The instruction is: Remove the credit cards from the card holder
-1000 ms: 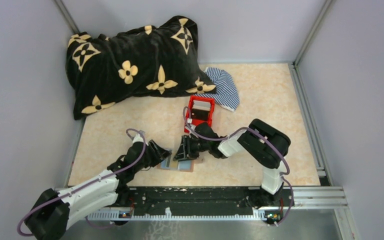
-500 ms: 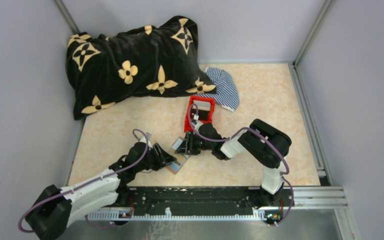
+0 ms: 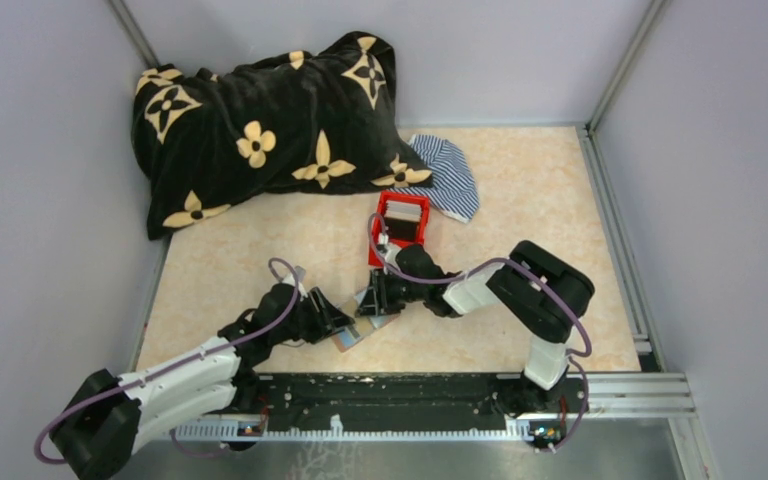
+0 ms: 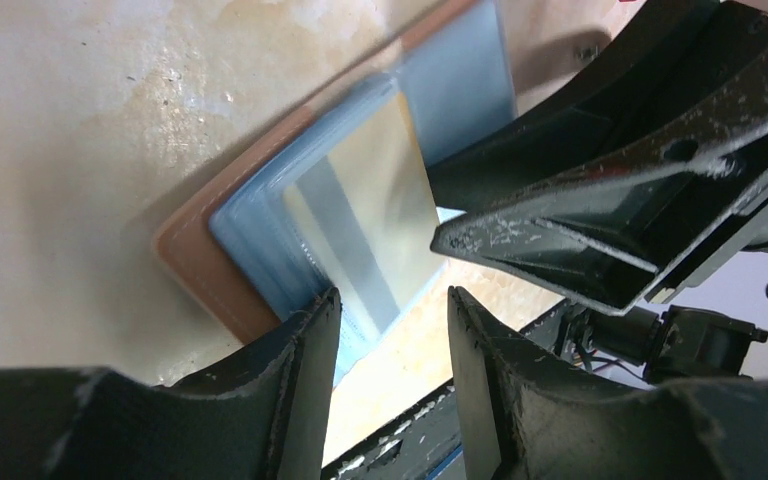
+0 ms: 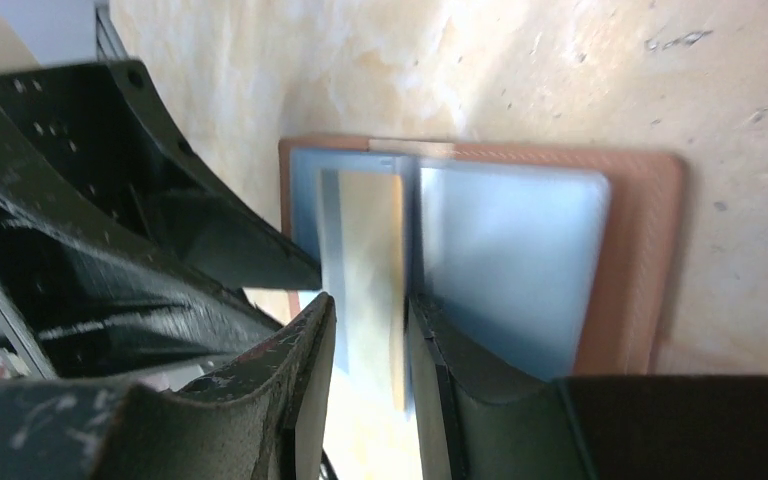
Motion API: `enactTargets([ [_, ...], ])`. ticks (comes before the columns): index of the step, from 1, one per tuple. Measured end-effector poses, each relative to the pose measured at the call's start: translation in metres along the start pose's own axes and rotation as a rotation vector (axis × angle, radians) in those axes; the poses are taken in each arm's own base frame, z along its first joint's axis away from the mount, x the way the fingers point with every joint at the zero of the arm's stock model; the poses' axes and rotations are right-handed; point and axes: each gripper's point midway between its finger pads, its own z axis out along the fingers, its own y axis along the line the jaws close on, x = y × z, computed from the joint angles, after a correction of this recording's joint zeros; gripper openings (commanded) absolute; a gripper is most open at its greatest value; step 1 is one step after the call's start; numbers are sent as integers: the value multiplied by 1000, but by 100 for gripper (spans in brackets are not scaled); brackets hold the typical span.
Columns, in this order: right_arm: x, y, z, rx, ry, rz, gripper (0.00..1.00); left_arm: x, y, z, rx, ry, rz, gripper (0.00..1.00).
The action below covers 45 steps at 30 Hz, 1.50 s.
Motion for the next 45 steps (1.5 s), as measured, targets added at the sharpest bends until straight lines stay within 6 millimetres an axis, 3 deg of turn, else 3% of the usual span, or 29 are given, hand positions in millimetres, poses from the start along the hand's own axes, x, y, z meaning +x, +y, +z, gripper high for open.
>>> enactTargets([
  [5,12,1,-7,0,78,-55,34,-3,1,-1,-23,-8,3,52],
  [13,14,3,-8,-19,92,-62,34,-2,1,3,-40,12,15,54],
  [18,14,3,-8,-45,100,-37,32,-1,-7,5,-11,27,9,81],
  [23,14,2,-8,-84,107,-20,32,-2,-17,2,43,23,11,92],
  [33,15,3,-7,-131,123,-21,32,-3,-22,-7,175,-43,-6,99],
  [45,16,3,-6,-137,124,-35,32,-6,-23,-9,204,-69,-18,99],
])
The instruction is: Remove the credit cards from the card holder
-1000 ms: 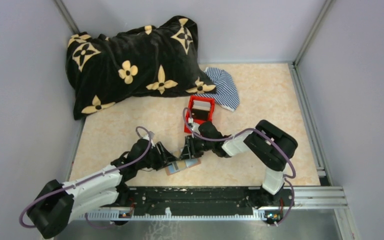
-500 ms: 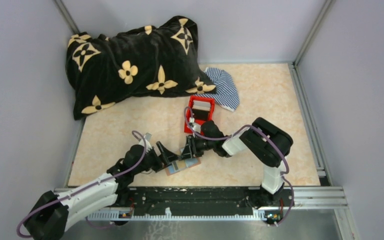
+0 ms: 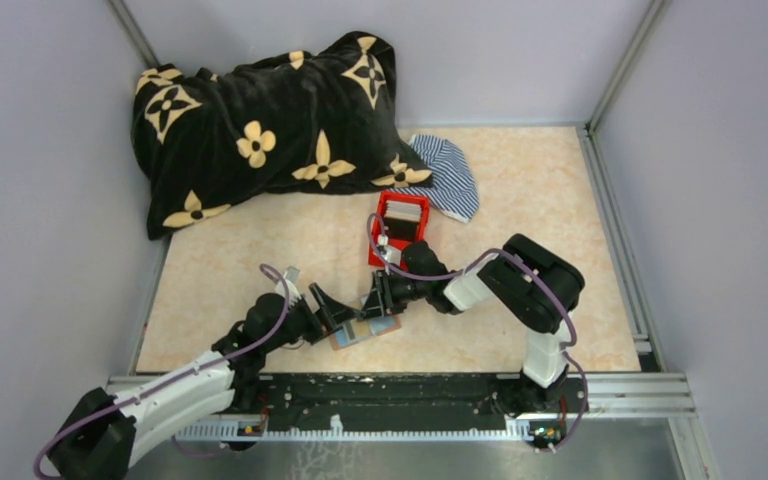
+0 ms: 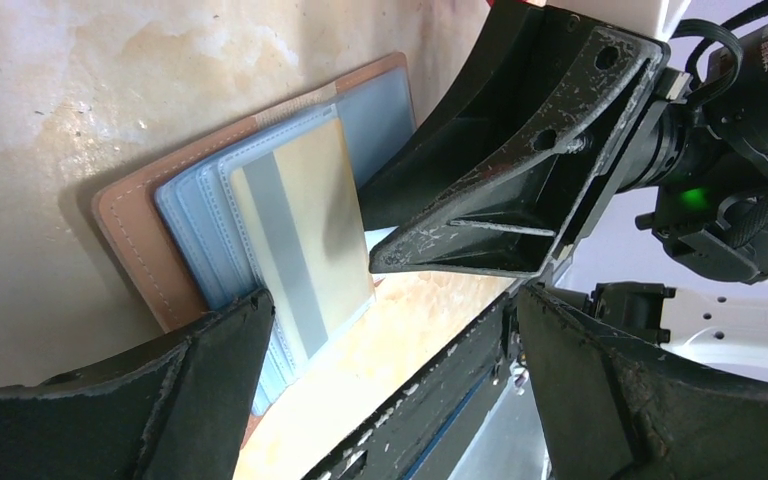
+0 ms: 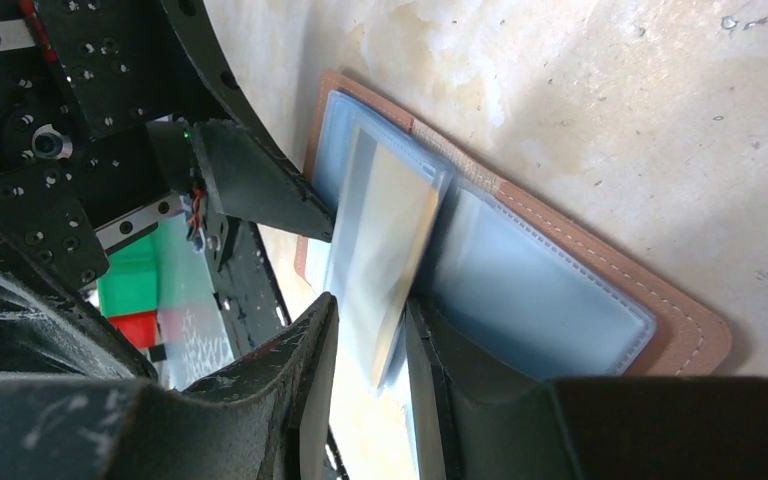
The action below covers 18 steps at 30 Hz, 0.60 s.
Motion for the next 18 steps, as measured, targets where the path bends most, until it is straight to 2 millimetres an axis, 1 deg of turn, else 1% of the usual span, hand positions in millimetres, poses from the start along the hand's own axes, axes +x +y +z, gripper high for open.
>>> enactTargets([
  [9,0,1,1,-10,4,4,31,1,0,5,6,20,-11,99],
  [18,-1,0,2,-25,23,20,26,1,0,6,11,28,-16,99],
])
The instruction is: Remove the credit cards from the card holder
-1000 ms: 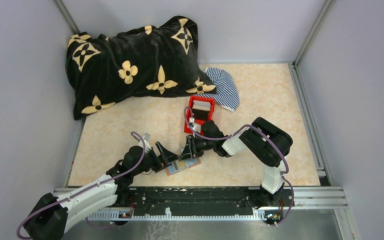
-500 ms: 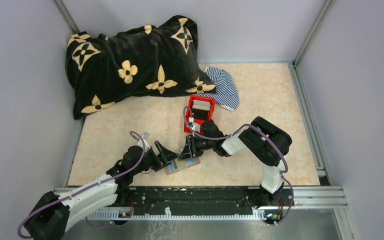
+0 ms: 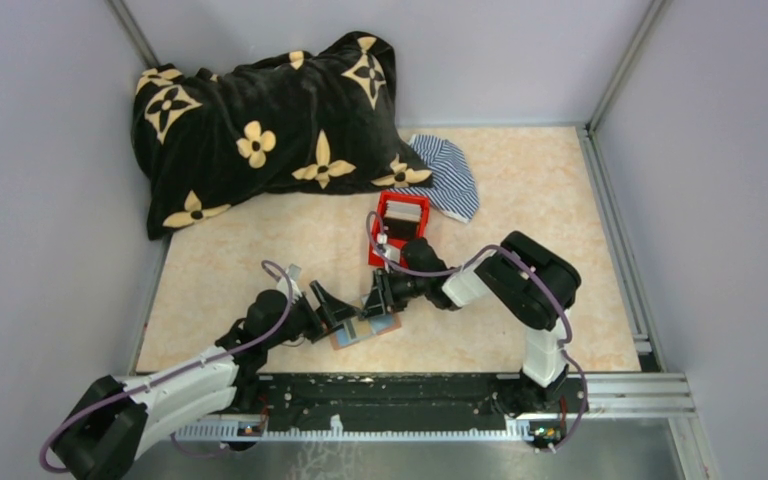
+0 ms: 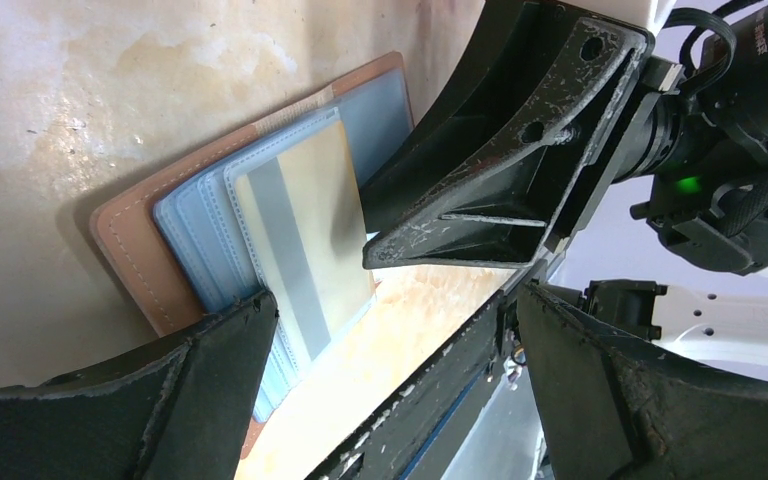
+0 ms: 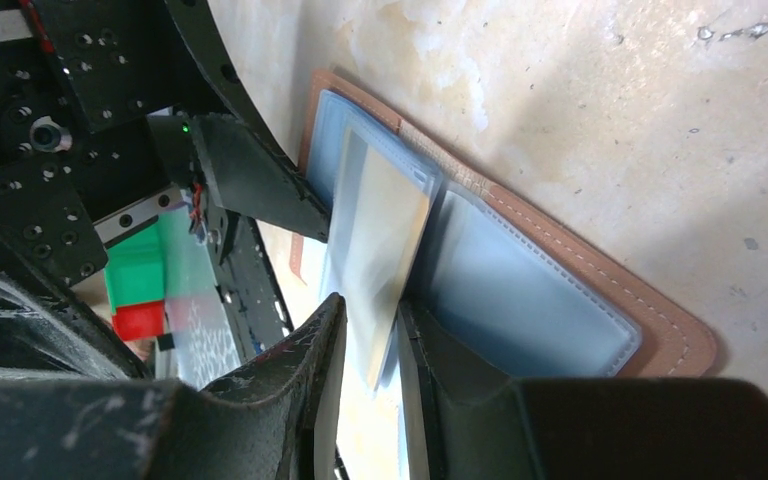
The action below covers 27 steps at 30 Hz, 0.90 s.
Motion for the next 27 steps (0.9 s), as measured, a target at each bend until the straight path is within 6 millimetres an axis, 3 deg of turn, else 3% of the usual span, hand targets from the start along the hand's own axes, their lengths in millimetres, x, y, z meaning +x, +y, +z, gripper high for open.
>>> enactTargets([
  [12,0,0,0,20,34,-19,27,0,1,0,1,6,6,99],
  [18,1,2,-1,55,-5,-44,37,0,1,0,4,13,7,99],
  [27,1,6,0,93,-51,-42,41,1,3,0,18,48,35,99],
])
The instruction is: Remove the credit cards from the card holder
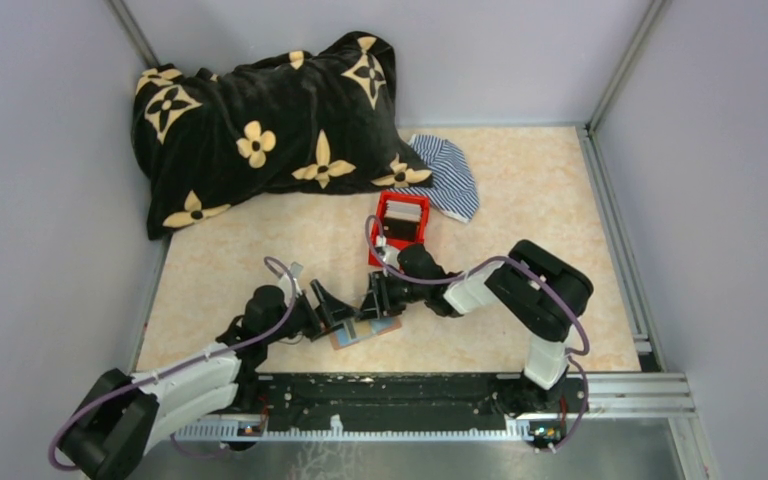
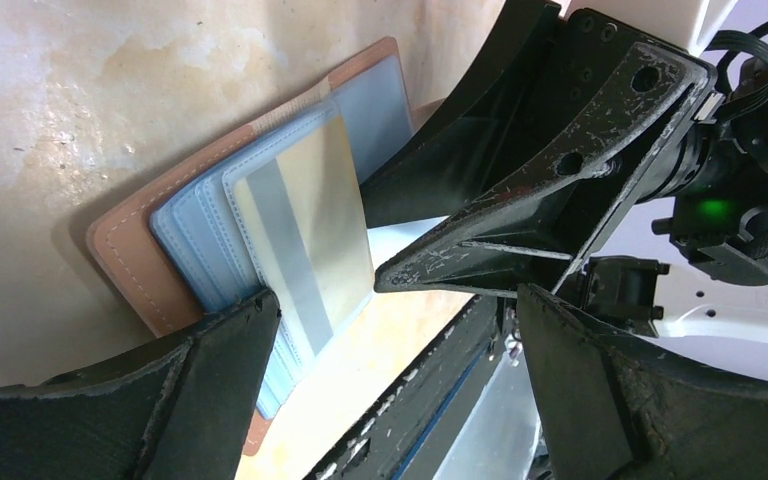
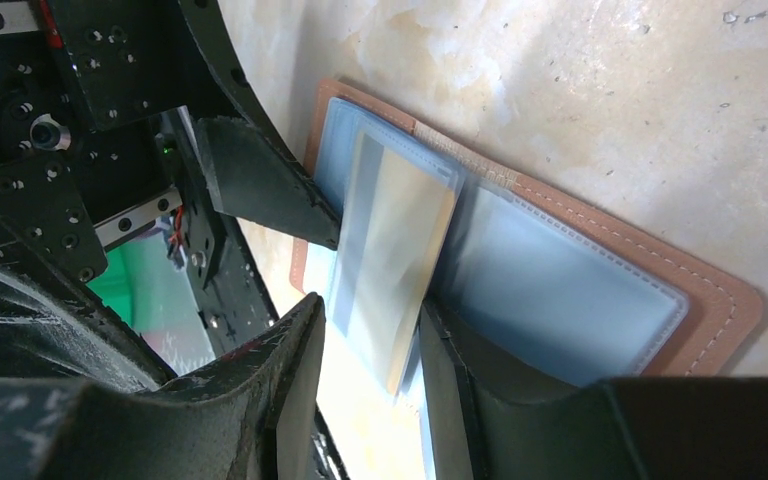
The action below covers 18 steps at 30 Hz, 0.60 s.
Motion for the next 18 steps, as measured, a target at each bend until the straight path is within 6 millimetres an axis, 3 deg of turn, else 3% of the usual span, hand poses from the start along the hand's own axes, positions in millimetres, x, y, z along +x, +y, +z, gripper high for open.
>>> enactTargets([
  [11,-3,4,9,-61,-14,11,35,-3,3,-5,3,16,-13,99],
  [18,-10,-3,16,-37,-18,-23,17,-4,5,-6,-4,28,-29,99],
])
